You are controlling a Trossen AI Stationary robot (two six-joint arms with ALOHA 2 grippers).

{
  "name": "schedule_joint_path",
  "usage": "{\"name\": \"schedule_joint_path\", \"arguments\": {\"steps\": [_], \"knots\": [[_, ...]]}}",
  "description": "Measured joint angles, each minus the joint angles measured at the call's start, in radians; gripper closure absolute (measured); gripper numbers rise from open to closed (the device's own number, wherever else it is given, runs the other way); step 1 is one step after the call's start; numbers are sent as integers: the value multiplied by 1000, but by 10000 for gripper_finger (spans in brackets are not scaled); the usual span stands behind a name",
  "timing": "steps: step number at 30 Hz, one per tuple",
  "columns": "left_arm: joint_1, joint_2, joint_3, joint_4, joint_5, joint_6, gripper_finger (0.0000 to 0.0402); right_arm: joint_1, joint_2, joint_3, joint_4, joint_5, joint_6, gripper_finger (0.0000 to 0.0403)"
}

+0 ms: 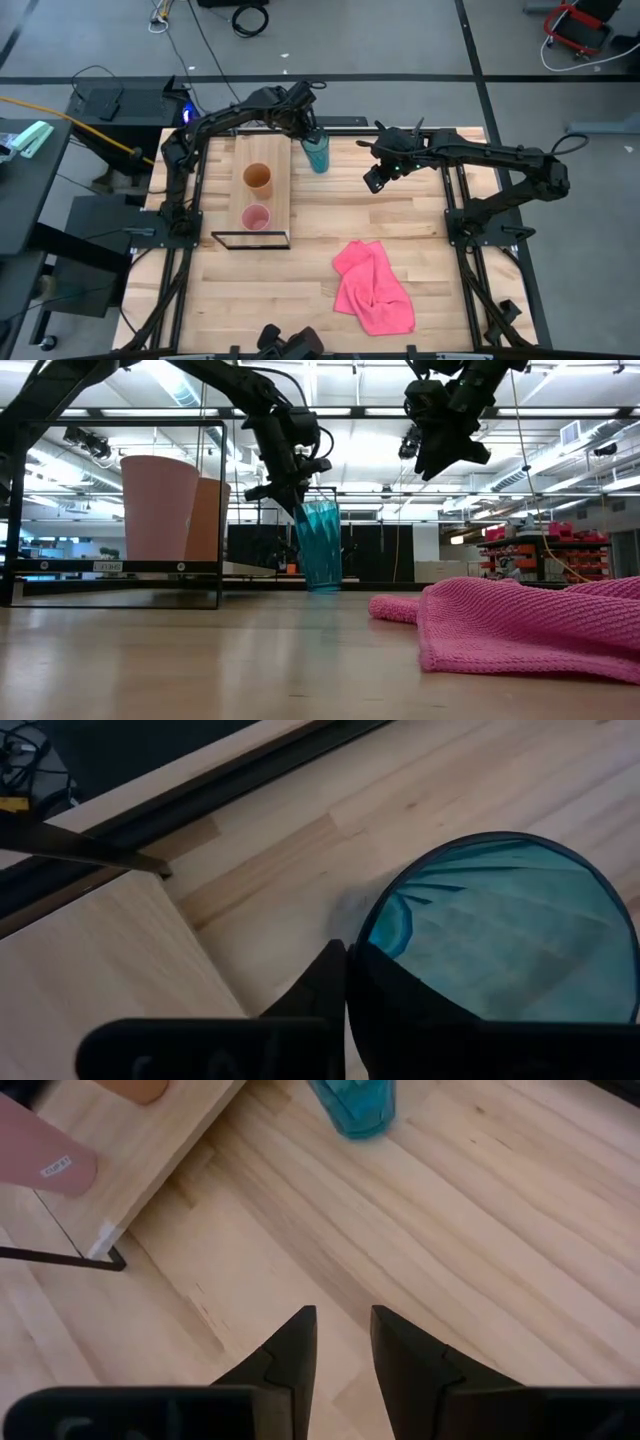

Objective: Stack small to large cups/mugs on shelf
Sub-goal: Put the blue cup on the shelf

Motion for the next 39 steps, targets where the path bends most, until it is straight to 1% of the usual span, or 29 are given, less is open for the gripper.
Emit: {"name": "schedule_joint_path", "arguments": {"steps": [3,5,7,9,16,17,18,19,22,26,30,33,35,39], "knots": [[-4,-14,3,-15,23,12,389,0,0,0,0,0,-8,298],[-8,-22,36,-73,23,25,389,0,0,0,-2,0,-20,298],[-12,-23,105,-159,20,44,388,0,0,0,-6,0,-21,298],[-20,-24,188,-267,-7,71,389,0,0,0,-9,0,-21,298],[-40,-28,501,-502,-104,105,389,0,0,0,-8,0,-40,298],[-38,-28,539,-541,-122,105,389,0,0,0,-8,0,-44,298],[-34,-42,540,-565,-141,104,389,1,0,0,-8,0,-46,298],[-26,-75,505,-569,-155,102,389,3,0,0,-8,0,-47,298],[10,-139,446,-648,-193,82,389,5,0,0,-7,0,-63,298],[48,-223,325,-630,-215,67,389,5,0,0,-5,0,-76,298],[92,-270,213,-640,-222,66,389,5,0,0,3,0,-92,298],[119,-291,101,-592,-226,66,389,5,0,0,5,0,-95,298],[134,-305,31,-552,-210,67,389,5,0,0,6,0,-96,298],[151,-306,-66,-453,-170,75,389,5,0,0,7,0,-99,298]]}}
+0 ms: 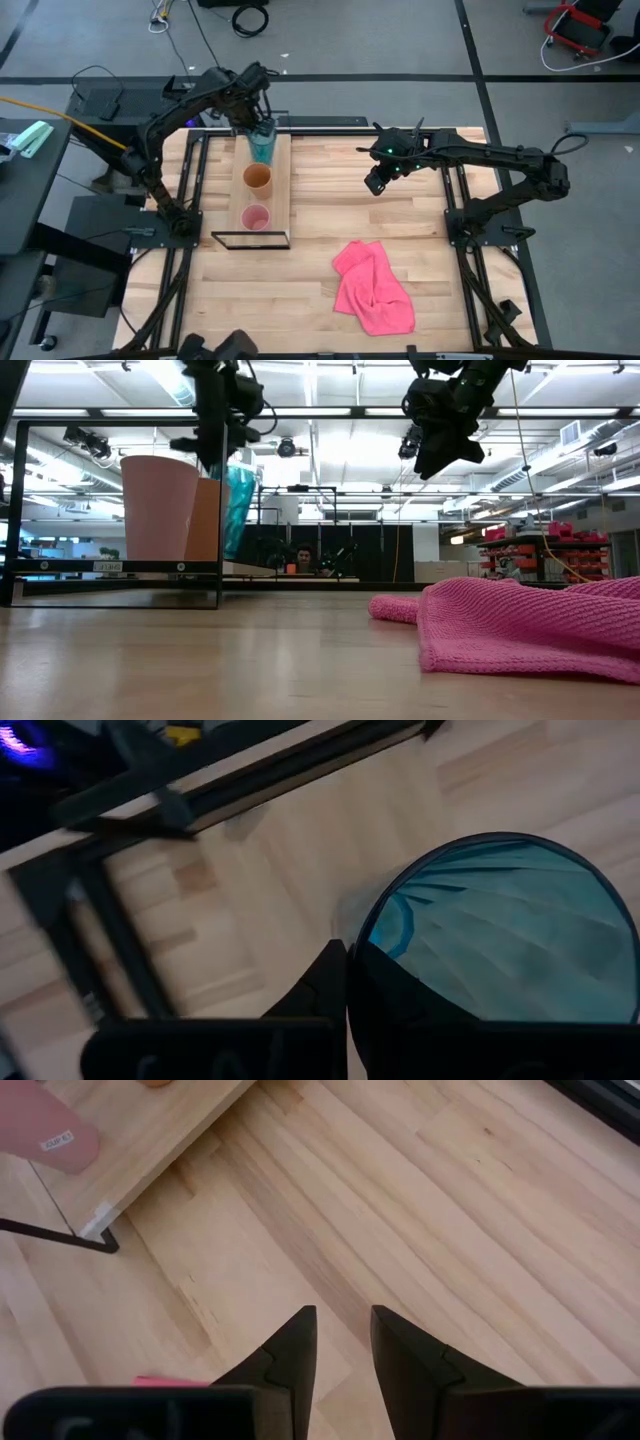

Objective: Stack small to large cups/mugs on shelf
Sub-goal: Put the blue cup on the shelf

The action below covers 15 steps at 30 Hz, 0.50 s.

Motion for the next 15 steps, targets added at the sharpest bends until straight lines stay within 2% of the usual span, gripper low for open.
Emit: {"name": "schedule_joint_path", "arguments": {"steps": [4,15], "knots": [[27,0,-42,72,24,13,388,0,0,0,1,0,0,298],[94,0,-45,89,12,45,388,0,0,0,26,0,1,299]]}}
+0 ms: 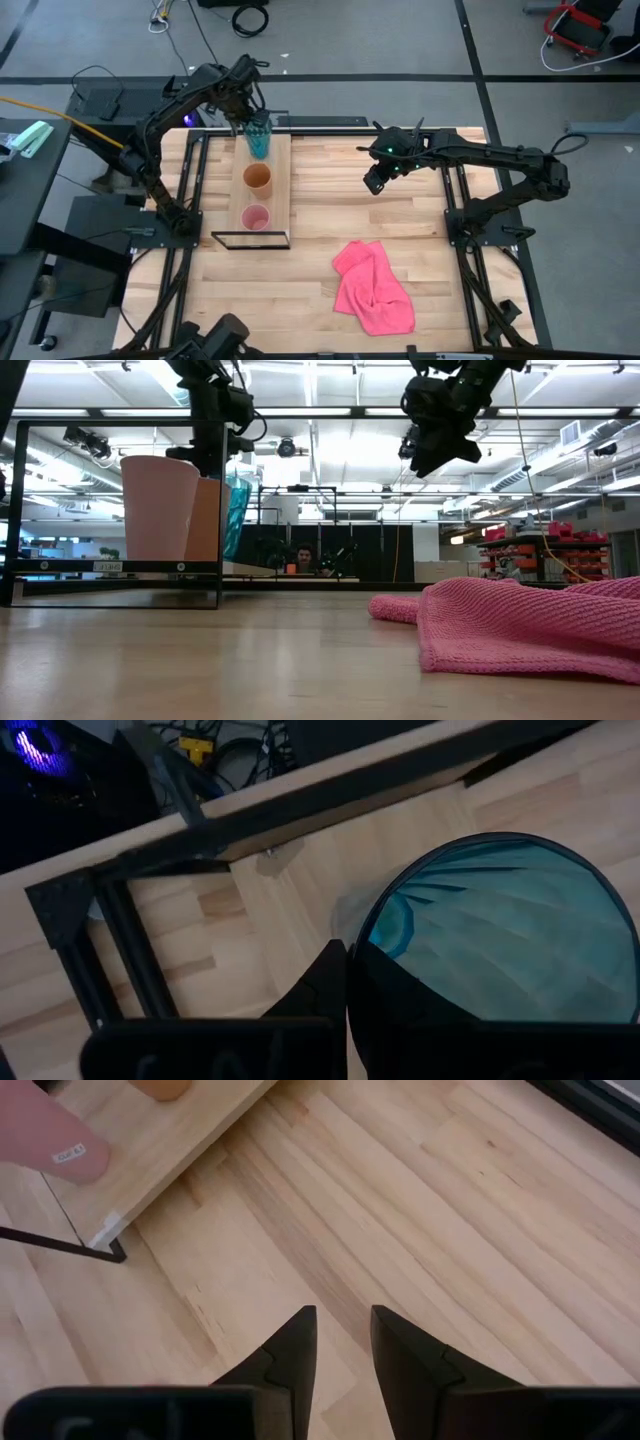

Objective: Stack small to large cups/mugs on shelf
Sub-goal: Put the blue cup on the shelf

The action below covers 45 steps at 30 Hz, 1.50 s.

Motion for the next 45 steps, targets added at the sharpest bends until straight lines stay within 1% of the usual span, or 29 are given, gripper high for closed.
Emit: {"name": "schedule_joint_path", "arguments": {"steps": [12,16,20,27,37,45], "knots": [[1,10,-1,19,11,11,389,-1,0,0,21,0,0,299],[-1,9,-32,58,13,3,389,-1,0,0,21,0,0,299],[-2,5,-63,57,29,7,387,-1,0,0,21,0,0,299],[-2,4,-69,54,32,8,384,-1,0,0,21,0,-1,298],[-3,-3,-75,27,30,13,338,-1,0,0,23,0,-17,298],[-2,-4,-75,6,30,19,318,-1,0,0,24,0,-19,298]]}}
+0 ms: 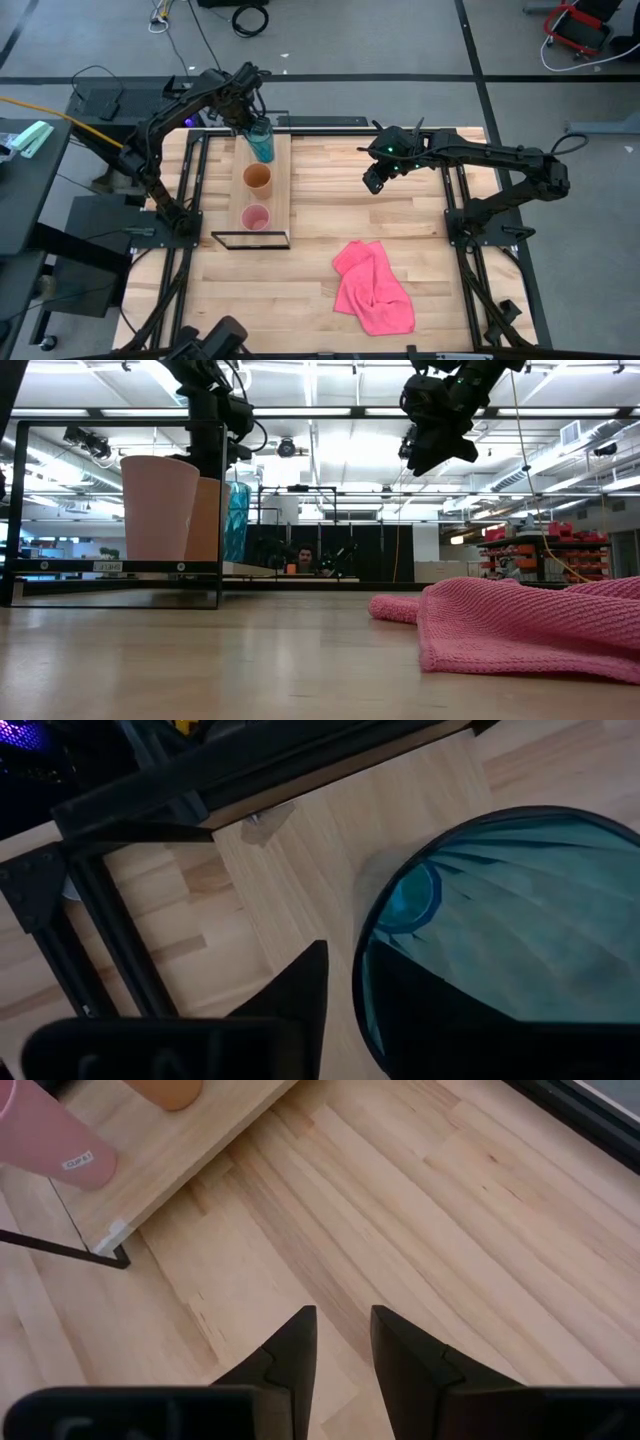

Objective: Stack small to large cups/mugs on shelf
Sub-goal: Put the blue cup on the shelf, then return to Home Position

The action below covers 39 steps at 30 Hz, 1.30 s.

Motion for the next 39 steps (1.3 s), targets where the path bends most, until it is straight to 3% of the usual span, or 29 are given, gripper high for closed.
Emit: {"name": "schedule_joint_path", "arguments": {"steps": [8,20,29,39], "knots": [[1,-57,1,-4,0,-15,301,0,0,0,0,0,3,298],[-60,-264,2,33,0,-119,303,2,-4,0,0,-30,77,298],[-287,-414,3,179,0,-123,303,96,-102,0,26,-148,244,298],[-640,-438,3,265,-119,7,315,335,-309,0,302,-155,345,298]]}}
